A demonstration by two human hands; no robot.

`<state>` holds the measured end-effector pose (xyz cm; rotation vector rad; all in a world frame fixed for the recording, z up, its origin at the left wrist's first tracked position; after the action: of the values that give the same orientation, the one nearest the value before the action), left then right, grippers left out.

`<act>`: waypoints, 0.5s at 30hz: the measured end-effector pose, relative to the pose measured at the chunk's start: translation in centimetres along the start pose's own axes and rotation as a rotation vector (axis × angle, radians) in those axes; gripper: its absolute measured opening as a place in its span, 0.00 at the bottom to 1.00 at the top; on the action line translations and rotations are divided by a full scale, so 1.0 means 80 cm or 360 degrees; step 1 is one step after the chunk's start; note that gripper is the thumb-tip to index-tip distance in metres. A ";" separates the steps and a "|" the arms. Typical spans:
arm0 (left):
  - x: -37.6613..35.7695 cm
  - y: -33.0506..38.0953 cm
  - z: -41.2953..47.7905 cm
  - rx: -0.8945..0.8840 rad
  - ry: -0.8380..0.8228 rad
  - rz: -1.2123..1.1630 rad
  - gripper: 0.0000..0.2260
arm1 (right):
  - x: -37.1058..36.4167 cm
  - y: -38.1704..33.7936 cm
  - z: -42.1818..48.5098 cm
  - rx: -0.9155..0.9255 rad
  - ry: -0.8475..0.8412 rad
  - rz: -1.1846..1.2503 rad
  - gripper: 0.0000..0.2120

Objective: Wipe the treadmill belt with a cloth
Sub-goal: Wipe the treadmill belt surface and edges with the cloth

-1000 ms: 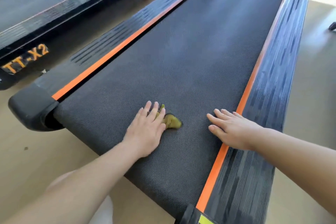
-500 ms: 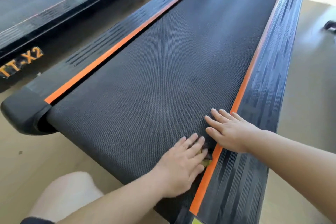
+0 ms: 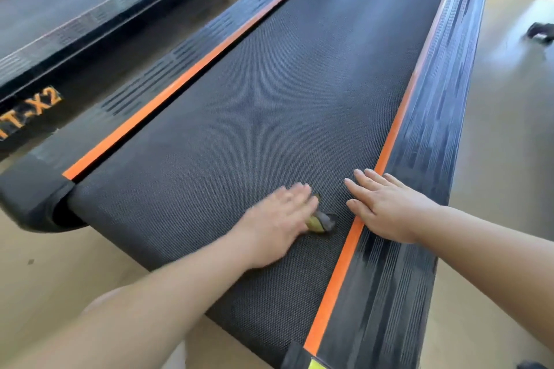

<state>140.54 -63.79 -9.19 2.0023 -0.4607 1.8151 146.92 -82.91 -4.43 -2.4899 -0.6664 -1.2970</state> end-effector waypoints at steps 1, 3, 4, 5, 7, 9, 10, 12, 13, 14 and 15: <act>0.006 -0.039 0.004 0.0187 0.0007 0.0087 0.26 | 0.002 -0.001 0.001 0.0001 -0.0003 0.0007 0.29; 0.015 -0.124 -0.005 0.0697 -0.0135 0.0158 0.25 | 0.003 -0.008 0.004 0.0005 0.0008 0.0037 0.29; 0.015 -0.151 -0.015 0.0903 -0.0184 0.0092 0.25 | 0.004 -0.014 0.006 0.0016 0.0014 0.0045 0.29; 0.014 -0.161 -0.023 0.1024 -0.0166 -0.0020 0.25 | 0.004 -0.022 0.007 0.0044 0.0009 0.0046 0.29; 0.005 -0.128 -0.026 0.1016 -0.0098 -0.0294 0.25 | 0.001 -0.040 0.007 0.0115 -0.0022 0.0045 0.29; -0.006 -0.048 -0.029 0.0794 0.0035 -0.0307 0.25 | 0.001 -0.050 0.008 0.0141 -0.0034 0.0035 0.28; -0.008 0.000 -0.036 0.0596 0.0081 -0.0286 0.26 | 0.002 -0.053 0.009 0.0144 -0.0039 0.0015 0.28; -0.009 0.076 -0.063 0.0136 0.0095 -0.0293 0.24 | 0.006 -0.054 0.011 0.0127 -0.0036 -0.0015 0.28; -0.011 0.094 -0.079 -0.0042 0.0024 -0.0304 0.23 | 0.008 -0.053 0.011 0.0110 -0.0026 -0.0017 0.28; -0.014 0.096 -0.091 -0.0160 -0.0031 -0.0223 0.23 | 0.009 -0.052 0.012 0.0095 -0.0012 -0.0022 0.28; -0.013 0.086 -0.096 -0.0199 -0.0022 -0.0087 0.23 | 0.009 -0.052 0.011 0.0080 -0.0009 -0.0033 0.28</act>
<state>130.40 -65.93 -9.17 1.9253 -0.5058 1.6982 145.82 -78.75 -4.25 -2.4538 -0.7191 -1.2646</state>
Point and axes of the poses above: each hand's wrist, its own z-axis towards the middle knuckle, its own x-axis out of the back of the hand, y = z × x, the point moved 6 cm from there along z, towards the middle knuckle, and after that the axes turned 3 degrees about -y, right-handed, at the moved point
